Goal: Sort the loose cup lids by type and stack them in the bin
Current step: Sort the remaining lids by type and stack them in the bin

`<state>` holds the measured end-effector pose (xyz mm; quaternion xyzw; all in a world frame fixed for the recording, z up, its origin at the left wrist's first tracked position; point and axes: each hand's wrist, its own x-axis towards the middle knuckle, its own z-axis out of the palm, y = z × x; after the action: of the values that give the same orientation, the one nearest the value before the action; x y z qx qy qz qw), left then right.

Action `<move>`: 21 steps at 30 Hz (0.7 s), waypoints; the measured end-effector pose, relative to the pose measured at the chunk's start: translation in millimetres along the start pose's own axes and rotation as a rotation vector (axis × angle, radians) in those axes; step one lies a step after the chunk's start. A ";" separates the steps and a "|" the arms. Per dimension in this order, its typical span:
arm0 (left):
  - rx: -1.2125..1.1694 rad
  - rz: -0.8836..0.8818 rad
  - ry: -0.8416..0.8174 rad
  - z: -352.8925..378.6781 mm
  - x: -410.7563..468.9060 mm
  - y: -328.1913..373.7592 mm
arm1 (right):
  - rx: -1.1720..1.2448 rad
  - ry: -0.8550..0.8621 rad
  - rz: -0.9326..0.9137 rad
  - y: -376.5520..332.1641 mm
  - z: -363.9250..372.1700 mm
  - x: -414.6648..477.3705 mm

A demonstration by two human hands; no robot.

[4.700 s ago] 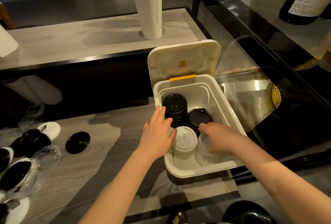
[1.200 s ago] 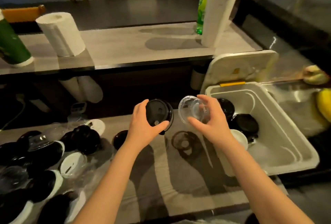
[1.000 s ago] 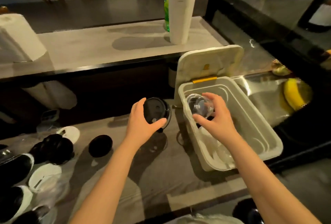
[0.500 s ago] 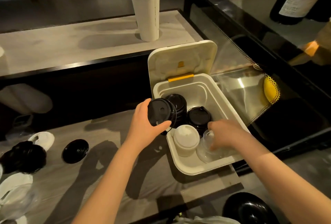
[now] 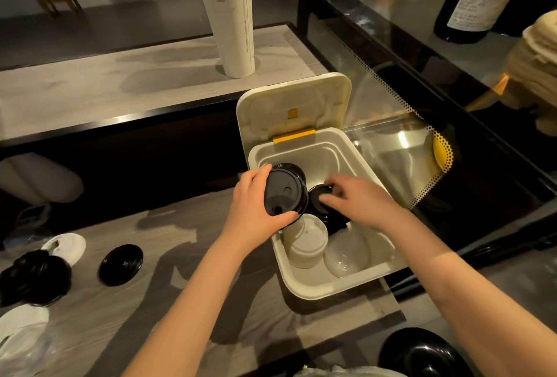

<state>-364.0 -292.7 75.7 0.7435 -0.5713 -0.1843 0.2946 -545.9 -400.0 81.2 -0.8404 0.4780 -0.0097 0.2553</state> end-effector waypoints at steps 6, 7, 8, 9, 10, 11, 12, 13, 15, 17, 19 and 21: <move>0.168 0.109 -0.028 13.7 18.3 14.8 | 0.513 0.060 -0.108 -22.1 -7.3 16.3; 0.182 0.121 -0.026 16.1 21.4 15.1 | 0.492 0.056 -0.110 -21.6 -5.8 20.4; 0.192 0.126 -0.028 18.1 24.9 14.1 | 0.493 0.059 -0.100 -20.3 -6.7 24.5; 0.203 0.128 -0.034 19.6 28.7 11.5 | 0.477 0.076 -0.087 -16.8 -9.2 29.8; 0.227 0.130 -0.043 20.8 33.2 8.1 | 0.419 0.109 -0.080 -12.0 -13.2 36.1; 0.276 0.135 -0.059 21.7 38.5 3.7 | 0.315 0.136 -0.065 -6.7 -18.5 43.1; 0.346 0.141 -0.084 22.4 44.3 -0.8 | 0.210 0.140 -0.048 -1.5 -24.1 50.0; 0.424 0.146 -0.120 23.0 50.2 -4.5 | 0.109 0.106 -0.028 2.4 -29.8 57.0; 0.574 0.158 -0.224 24.6 60.2 -7.6 | -0.002 -0.070 0.003 6.0 -36.6 70.1; 0.703 0.167 -0.335 26.6 65.8 -5.4 | -0.040 -0.245 0.023 3.2 -35.9 78.8; 0.794 0.170 -0.401 28.2 67.3 -2.5 | -0.137 -0.276 -0.005 2.9 -27.1 87.5; 0.841 0.167 -0.419 28.6 67.0 -1.0 | -0.273 -0.242 -0.033 4.1 -13.9 92.9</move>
<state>-362.1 -363.3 57.5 0.6967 -0.7011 -0.0588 -0.1398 -502.4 -482.7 70.4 -0.8700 0.4267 0.1525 0.1941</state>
